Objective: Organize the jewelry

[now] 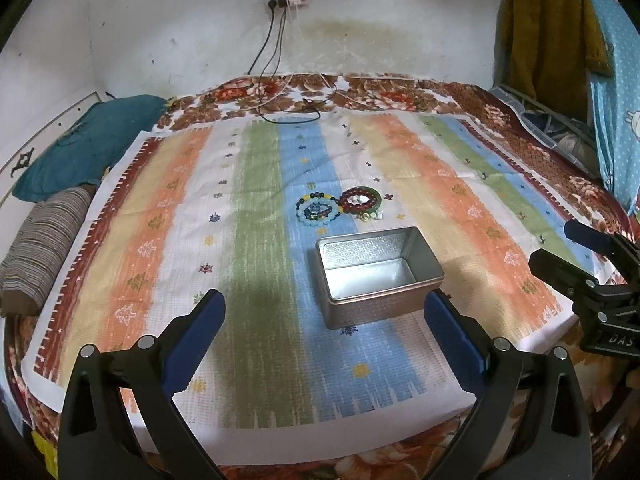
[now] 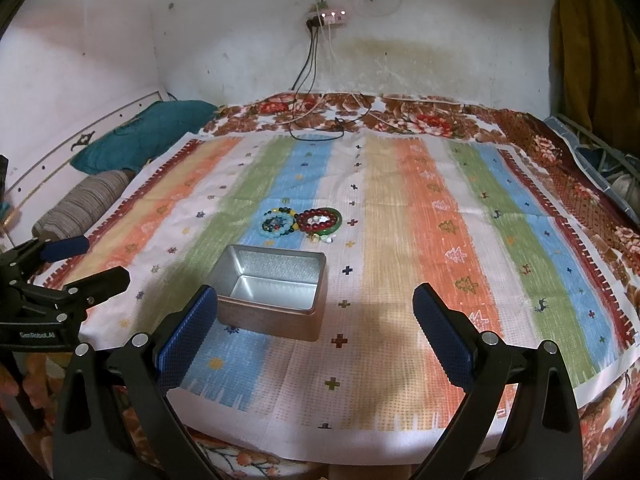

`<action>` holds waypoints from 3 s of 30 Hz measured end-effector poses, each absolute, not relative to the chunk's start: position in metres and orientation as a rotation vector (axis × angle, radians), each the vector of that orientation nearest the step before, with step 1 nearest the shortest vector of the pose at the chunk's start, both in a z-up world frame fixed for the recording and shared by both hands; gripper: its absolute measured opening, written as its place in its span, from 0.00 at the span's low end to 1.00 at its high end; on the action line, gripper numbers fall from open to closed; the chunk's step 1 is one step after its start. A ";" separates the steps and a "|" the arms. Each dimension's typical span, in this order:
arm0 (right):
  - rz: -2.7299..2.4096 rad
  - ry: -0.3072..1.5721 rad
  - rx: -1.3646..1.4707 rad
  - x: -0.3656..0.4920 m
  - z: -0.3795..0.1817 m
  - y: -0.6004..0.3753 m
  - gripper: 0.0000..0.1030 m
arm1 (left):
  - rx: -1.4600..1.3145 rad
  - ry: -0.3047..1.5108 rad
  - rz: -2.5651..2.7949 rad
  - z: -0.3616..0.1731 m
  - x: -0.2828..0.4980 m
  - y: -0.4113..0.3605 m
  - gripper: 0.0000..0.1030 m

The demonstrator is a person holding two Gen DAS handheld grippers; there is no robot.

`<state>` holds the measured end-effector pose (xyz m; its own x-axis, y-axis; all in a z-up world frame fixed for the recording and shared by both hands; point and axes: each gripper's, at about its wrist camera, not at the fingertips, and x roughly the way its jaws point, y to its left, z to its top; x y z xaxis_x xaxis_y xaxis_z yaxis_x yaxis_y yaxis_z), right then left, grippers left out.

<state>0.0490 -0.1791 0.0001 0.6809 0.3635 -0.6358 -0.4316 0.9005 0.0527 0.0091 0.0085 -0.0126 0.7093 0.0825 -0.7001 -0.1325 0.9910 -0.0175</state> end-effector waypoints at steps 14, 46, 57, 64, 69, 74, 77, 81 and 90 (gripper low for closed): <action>0.459 0.728 -0.109 0.058 -0.002 -0.174 0.96 | -0.073 0.775 0.124 -0.017 0.010 0.011 0.95; 0.439 0.819 -0.075 0.140 0.007 -0.149 0.96 | -0.097 0.846 0.213 -0.008 0.094 0.044 0.95; 0.409 0.896 -0.067 0.175 -0.003 -0.140 0.96 | -0.124 0.885 0.233 -0.014 0.129 0.058 0.95; 0.396 0.941 -0.079 0.194 -0.013 -0.131 0.96 | -0.127 0.909 0.235 -0.022 0.149 0.064 0.95; 0.386 0.976 -0.071 0.207 -0.020 -0.126 0.96 | -0.148 0.931 0.237 -0.030 0.165 0.071 0.95; 0.372 1.003 -0.077 0.218 -0.028 -0.120 0.96 | -0.164 0.959 0.243 -0.041 0.181 0.079 0.95; 0.364 1.019 -0.076 0.226 -0.032 -0.118 0.96 | -0.167 0.973 0.248 -0.047 0.187 0.081 0.95; 0.351 1.034 -0.071 0.232 -0.036 -0.116 0.96 | -0.168 0.989 0.248 -0.055 0.197 0.085 0.95; 0.333 1.074 -0.069 0.251 -0.051 -0.106 0.96 | -0.219 1.032 0.212 -0.079 0.219 0.097 0.95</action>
